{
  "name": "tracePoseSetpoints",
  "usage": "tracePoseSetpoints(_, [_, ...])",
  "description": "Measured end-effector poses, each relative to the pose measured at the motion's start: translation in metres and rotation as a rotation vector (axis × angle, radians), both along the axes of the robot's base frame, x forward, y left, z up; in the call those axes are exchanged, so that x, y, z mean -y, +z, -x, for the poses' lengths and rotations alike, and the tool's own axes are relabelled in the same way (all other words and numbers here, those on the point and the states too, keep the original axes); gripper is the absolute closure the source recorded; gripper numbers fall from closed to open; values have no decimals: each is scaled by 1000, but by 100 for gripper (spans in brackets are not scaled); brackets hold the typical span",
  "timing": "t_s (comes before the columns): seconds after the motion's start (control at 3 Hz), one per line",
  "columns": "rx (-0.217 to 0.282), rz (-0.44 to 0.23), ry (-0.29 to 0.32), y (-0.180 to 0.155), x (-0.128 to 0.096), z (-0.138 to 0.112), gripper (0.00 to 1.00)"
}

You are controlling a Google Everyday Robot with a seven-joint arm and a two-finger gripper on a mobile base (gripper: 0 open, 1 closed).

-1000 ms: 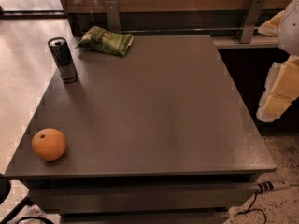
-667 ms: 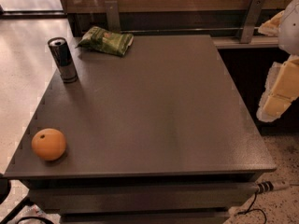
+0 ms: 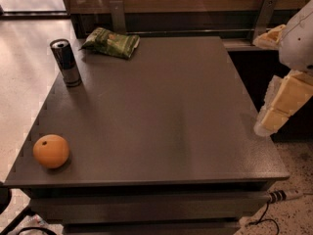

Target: Move orange near green jalapeno chip bag

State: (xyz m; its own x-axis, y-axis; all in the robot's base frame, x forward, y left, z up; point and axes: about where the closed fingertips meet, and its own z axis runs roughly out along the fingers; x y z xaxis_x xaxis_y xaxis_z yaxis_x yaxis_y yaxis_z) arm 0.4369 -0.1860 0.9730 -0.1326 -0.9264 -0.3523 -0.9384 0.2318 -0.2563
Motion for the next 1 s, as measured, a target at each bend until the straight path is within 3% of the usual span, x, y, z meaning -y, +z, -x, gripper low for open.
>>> tracePoseSetpoints(0.33, [4, -150, 91, -11, -44, 13, 0])
tracePoseSetpoints(0.67, [-17, -304, 187, -29, -106, 23, 0])
tracePoseSetpoints(1.0, [-34, -379, 225, -50, -153, 23, 0])
